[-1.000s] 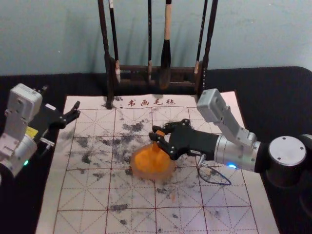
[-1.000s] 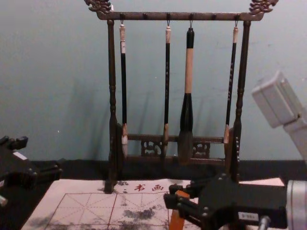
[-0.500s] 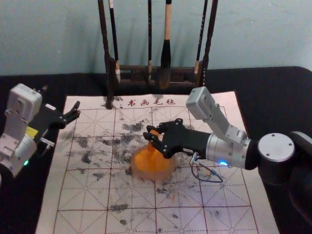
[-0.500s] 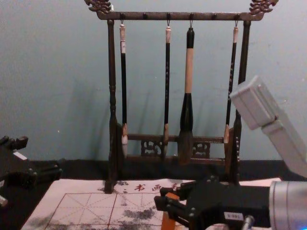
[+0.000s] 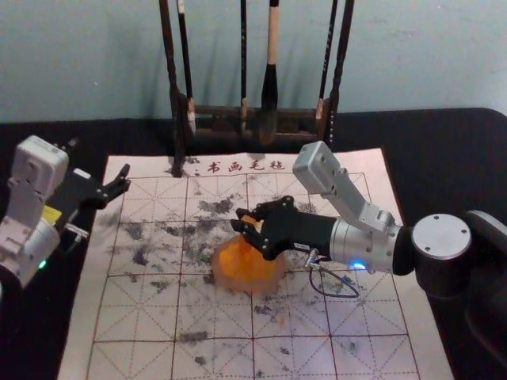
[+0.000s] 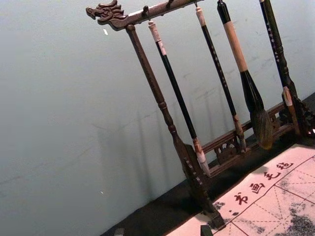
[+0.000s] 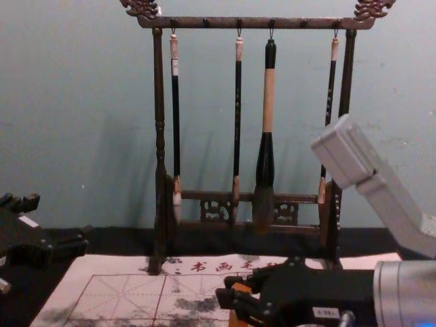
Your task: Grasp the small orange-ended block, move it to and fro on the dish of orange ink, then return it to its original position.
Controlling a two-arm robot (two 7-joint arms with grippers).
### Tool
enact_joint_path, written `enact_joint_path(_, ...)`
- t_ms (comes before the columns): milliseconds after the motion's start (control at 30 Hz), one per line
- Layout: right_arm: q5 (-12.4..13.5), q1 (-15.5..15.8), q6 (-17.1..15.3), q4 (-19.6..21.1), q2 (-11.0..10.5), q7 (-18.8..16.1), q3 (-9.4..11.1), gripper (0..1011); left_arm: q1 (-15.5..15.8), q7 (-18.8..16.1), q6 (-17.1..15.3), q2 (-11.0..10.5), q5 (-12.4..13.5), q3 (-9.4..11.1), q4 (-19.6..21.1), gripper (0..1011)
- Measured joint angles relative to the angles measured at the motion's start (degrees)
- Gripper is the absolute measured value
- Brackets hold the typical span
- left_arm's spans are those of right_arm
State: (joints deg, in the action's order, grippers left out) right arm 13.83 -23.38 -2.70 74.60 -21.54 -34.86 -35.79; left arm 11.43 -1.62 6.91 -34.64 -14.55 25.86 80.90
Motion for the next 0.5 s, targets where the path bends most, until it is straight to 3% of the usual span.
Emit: enact_joint_path(500, -0.17, 0.27, -0.36, 0.63, -0.66, 0.20, 0.29, 143, 0.00, 0.00, 0.00, 0.00, 0.00, 0.00, 0.00, 1001)
